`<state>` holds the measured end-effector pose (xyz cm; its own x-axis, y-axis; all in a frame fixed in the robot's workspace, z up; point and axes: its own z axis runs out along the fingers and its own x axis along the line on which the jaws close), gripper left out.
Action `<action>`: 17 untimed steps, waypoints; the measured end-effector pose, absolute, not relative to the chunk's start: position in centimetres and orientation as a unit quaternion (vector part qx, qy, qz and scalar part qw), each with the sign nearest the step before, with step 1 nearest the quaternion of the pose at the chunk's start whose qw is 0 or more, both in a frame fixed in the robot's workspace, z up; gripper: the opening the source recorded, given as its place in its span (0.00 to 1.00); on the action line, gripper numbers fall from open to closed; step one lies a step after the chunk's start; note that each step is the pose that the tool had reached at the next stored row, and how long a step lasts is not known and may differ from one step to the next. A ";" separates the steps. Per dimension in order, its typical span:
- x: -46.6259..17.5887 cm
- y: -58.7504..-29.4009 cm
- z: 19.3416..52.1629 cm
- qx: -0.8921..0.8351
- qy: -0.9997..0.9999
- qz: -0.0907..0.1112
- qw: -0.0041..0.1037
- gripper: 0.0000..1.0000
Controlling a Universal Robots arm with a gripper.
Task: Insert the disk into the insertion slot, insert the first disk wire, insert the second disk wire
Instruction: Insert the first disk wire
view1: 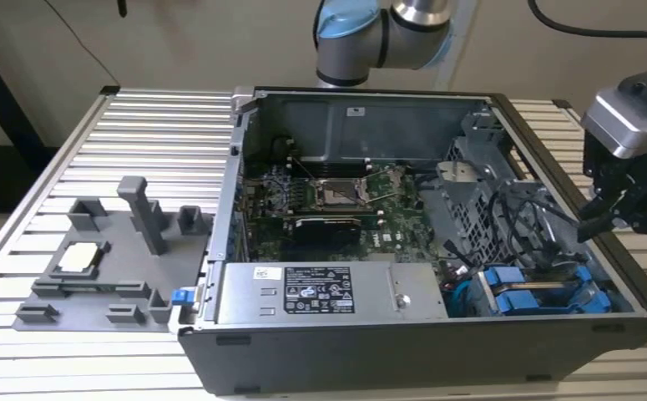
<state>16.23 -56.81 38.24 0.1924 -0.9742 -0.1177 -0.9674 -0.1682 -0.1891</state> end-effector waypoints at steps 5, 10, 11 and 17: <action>16.2 -56.3 37.8 -0.779 0.617 -0.024 0.109 0.24; 16.2 -56.2 37.7 -0.793 0.600 -0.033 0.097 0.24; 16.2 -56.2 37.6 -0.797 0.596 -0.036 0.093 0.24; 16.0 -55.9 37.3 -0.803 0.588 -0.053 0.084 0.24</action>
<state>15.99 -55.87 37.28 0.3038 -0.9526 -0.0135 -0.9346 -0.2953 -0.1981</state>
